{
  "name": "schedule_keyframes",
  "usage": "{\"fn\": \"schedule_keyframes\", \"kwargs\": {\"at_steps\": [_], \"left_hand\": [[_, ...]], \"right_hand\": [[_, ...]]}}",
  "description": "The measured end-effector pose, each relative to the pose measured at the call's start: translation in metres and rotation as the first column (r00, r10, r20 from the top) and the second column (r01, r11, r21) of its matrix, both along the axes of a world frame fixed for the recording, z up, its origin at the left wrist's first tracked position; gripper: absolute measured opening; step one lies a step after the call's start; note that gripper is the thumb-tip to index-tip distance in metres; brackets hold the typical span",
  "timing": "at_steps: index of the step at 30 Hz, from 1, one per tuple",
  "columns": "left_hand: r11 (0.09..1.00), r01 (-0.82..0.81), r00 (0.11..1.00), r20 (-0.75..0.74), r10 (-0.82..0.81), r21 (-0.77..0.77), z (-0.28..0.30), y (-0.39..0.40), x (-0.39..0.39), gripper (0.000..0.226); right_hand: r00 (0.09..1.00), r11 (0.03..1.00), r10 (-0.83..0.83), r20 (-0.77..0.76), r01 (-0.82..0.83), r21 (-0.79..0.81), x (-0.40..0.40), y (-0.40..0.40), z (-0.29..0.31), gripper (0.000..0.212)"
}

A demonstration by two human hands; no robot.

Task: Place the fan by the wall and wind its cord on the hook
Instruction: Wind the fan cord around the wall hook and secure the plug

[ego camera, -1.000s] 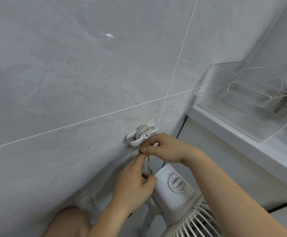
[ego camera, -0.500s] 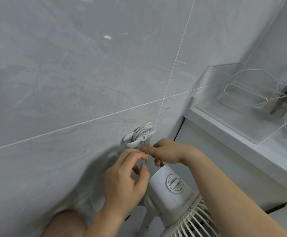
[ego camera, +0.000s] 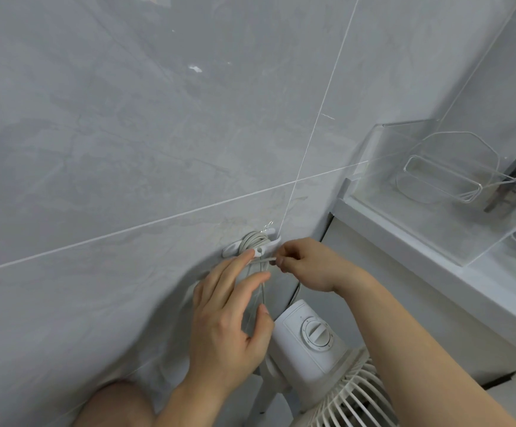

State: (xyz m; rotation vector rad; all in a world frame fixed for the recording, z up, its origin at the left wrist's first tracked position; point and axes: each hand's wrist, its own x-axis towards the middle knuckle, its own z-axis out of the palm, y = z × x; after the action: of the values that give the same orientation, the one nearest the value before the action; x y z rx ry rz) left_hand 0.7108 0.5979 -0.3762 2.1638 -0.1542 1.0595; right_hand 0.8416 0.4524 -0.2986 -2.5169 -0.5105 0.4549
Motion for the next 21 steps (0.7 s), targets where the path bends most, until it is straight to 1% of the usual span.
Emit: {"fn": "schedule_keyframes", "kwargs": {"at_steps": [3,5,7,9,11,14,17,19,21], "left_hand": [[1.0,-0.02,0.999,-0.042,0.02,0.014,-0.001,-0.003,-0.001,0.039],[0.999,-0.022,0.997,-0.075,0.025,0.038,-0.002,-0.005,-0.002,0.041],[0.999,-0.014,0.995,-0.1,0.019,0.053,-0.004,-0.007,-0.004,0.043],[0.998,-0.005,0.993,-0.114,0.011,0.058,-0.006,-0.011,-0.005,0.046],[0.998,-0.002,0.993,-0.122,0.009,0.059,-0.008,-0.014,-0.005,0.047],[0.998,-0.01,0.992,-0.127,0.018,0.066,-0.009,-0.014,-0.004,0.047],[0.997,-0.019,0.993,-0.117,0.028,0.075,-0.008,-0.013,-0.003,0.044],[0.996,-0.026,0.992,-0.119,0.035,0.08,-0.008,-0.013,-0.003,0.042],[0.996,-0.031,0.992,-0.12,0.041,0.082,-0.01,-0.013,-0.003,0.04]], "right_hand": [[0.997,0.998,-0.031,0.065,0.035,-0.05,0.001,0.003,-0.004,0.025],[0.992,0.992,-0.085,0.088,0.093,-0.082,0.005,0.0,-0.007,0.042],[0.976,0.978,-0.17,0.138,0.184,-0.102,0.008,-0.003,-0.007,0.058],[0.949,0.96,-0.255,0.187,0.271,-0.065,0.007,-0.003,-0.005,0.064],[0.93,0.947,-0.32,0.182,0.319,0.033,0.005,-0.001,-0.002,0.065],[0.923,0.918,-0.37,0.107,0.345,0.193,0.003,0.002,-0.001,0.058],[0.925,0.868,-0.378,-0.046,0.371,0.331,0.002,0.002,0.001,0.053],[0.918,0.852,-0.364,-0.156,0.396,0.342,0.002,0.002,0.004,0.045],[0.893,0.823,-0.37,-0.255,0.442,0.356,0.002,0.002,0.008,0.032]]}}
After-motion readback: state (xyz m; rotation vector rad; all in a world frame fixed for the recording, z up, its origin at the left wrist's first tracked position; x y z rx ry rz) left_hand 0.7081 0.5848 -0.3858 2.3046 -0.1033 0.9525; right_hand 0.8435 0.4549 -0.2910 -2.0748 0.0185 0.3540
